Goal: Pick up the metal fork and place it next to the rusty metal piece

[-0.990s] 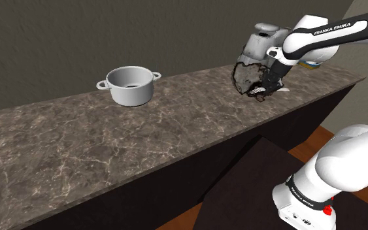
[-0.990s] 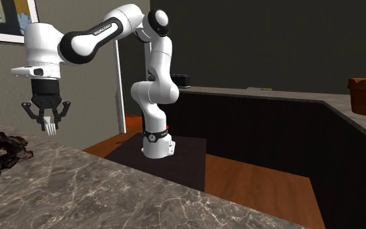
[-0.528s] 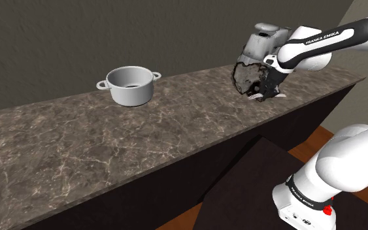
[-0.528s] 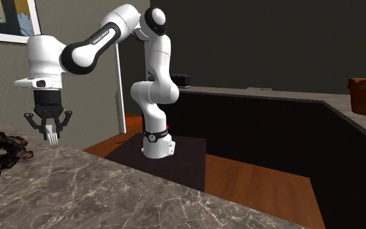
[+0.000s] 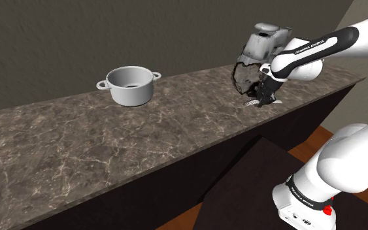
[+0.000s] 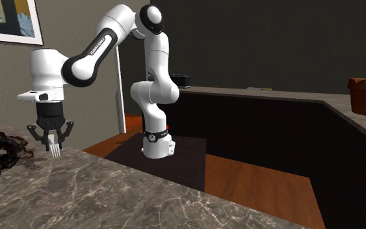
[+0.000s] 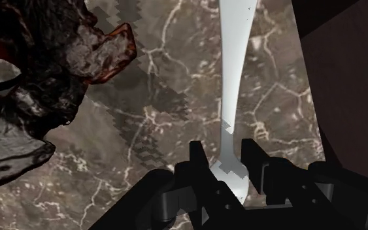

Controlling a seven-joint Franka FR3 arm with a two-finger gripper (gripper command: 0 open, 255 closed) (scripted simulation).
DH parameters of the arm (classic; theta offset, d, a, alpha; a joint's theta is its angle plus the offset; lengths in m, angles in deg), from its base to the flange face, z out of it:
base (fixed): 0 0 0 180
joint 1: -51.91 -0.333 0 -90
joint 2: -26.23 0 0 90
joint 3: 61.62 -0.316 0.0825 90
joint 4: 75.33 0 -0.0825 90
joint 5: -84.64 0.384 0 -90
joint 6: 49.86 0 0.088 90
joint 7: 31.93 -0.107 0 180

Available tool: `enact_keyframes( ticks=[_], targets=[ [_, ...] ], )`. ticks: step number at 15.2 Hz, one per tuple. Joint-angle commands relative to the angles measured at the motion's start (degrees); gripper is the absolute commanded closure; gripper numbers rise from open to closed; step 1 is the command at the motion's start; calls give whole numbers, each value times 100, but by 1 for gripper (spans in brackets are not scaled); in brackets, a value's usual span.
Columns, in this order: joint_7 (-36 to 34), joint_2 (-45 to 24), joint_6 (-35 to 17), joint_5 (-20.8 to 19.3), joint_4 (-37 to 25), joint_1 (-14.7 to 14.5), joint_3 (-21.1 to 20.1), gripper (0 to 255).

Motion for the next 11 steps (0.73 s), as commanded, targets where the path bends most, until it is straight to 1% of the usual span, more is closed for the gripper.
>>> enact_keyframes(
  ticks=[1,2,10,11],
  targets=[
    [84,-136,-201,95,74,-58,61,255],
    [180,-272,-364,205,116,-121,124,255],
    [181,-272,-364,206,116,-120,123,255],
    [181,-272,-364,206,116,-120,123,0]
  ],
)
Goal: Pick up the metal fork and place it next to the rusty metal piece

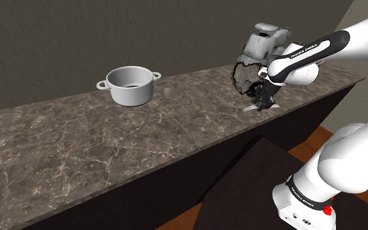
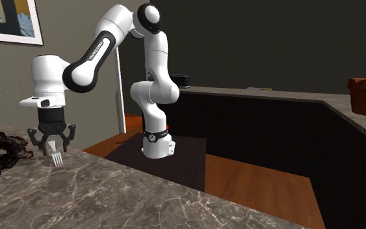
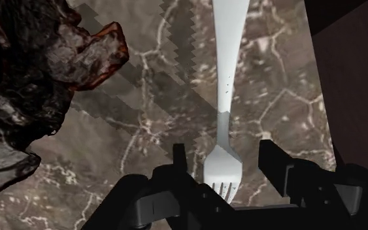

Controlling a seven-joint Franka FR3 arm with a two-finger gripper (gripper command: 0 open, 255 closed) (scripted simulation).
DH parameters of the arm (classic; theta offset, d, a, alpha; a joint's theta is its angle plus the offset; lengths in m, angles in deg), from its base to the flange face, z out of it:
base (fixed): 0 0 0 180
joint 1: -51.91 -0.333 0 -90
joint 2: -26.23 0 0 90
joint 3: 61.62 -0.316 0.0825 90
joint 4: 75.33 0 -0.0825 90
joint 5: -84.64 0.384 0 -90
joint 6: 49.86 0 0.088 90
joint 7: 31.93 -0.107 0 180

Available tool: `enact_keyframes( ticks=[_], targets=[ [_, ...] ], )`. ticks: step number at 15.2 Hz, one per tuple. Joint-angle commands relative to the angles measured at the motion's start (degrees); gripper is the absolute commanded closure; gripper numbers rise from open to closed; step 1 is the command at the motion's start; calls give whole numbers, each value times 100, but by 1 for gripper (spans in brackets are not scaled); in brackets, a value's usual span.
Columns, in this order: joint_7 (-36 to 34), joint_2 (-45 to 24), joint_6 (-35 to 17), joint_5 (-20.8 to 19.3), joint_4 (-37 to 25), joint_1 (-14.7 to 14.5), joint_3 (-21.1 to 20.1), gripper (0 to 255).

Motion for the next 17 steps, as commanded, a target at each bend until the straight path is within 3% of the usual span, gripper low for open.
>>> enact_keyframes(
  ticks=[1,5,9,17],
  targets=[
    [0,0,0,0,0,0,0,0],
    [0,0,0,0,0,0,0,0],
    [-375,759,903,-500,-209,329,-280,0],
    [-372,758,903,-496,-209,335,-286,0]
  ],
)
